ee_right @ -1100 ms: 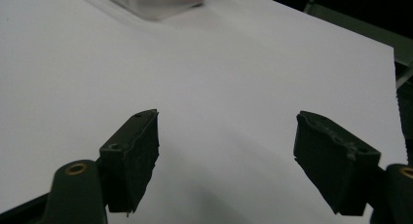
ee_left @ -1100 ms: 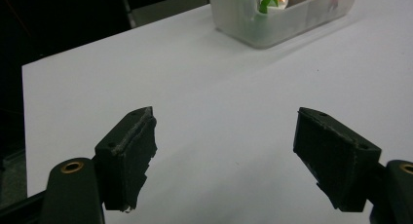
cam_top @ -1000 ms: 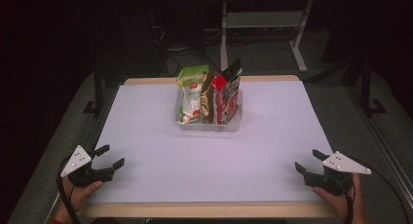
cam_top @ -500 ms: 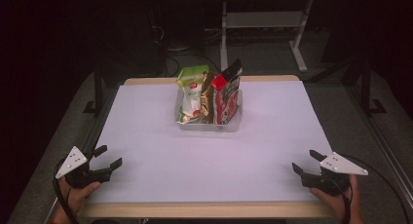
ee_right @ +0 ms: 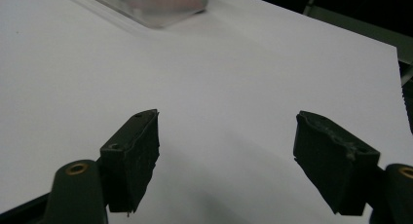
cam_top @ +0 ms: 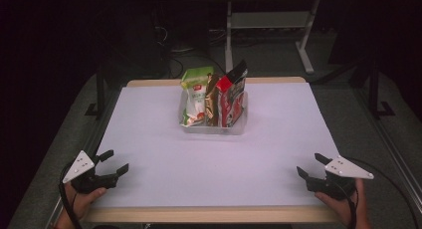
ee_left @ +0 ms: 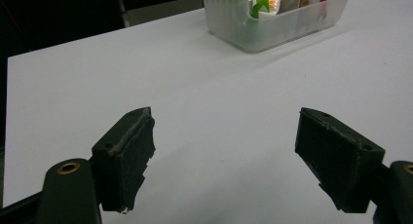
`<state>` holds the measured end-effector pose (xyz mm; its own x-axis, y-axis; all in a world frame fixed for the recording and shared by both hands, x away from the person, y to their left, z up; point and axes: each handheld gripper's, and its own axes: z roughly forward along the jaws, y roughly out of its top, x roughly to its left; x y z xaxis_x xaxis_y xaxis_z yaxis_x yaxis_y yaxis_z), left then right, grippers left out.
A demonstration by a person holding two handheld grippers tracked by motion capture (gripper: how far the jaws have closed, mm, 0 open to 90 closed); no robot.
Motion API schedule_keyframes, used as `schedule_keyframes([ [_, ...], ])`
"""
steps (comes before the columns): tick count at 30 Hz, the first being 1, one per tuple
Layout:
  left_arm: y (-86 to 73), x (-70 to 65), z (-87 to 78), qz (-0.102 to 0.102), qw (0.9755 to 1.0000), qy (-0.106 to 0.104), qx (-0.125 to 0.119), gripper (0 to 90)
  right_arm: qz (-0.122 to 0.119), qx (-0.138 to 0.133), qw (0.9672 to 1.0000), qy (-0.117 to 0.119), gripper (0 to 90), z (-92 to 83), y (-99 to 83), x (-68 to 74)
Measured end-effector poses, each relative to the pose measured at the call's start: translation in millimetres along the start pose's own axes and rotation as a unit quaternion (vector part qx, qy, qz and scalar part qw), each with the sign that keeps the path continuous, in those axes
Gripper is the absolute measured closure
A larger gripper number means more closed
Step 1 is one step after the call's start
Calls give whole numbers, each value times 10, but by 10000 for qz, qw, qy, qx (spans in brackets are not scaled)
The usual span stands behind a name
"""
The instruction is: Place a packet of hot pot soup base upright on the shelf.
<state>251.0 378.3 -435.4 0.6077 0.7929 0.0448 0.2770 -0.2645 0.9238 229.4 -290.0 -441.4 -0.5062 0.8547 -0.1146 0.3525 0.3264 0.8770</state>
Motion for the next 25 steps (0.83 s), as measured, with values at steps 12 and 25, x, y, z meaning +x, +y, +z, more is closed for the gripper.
schedule_keyframes([
  [12,-2,-12,48,50,9999,-5,108,211,28,19,10000,55,242,13,-15,-7],
  [25,39,-60,144,183,9995,-50,270,211,111,28,9999,-9,242,-30,-50,-32],
])
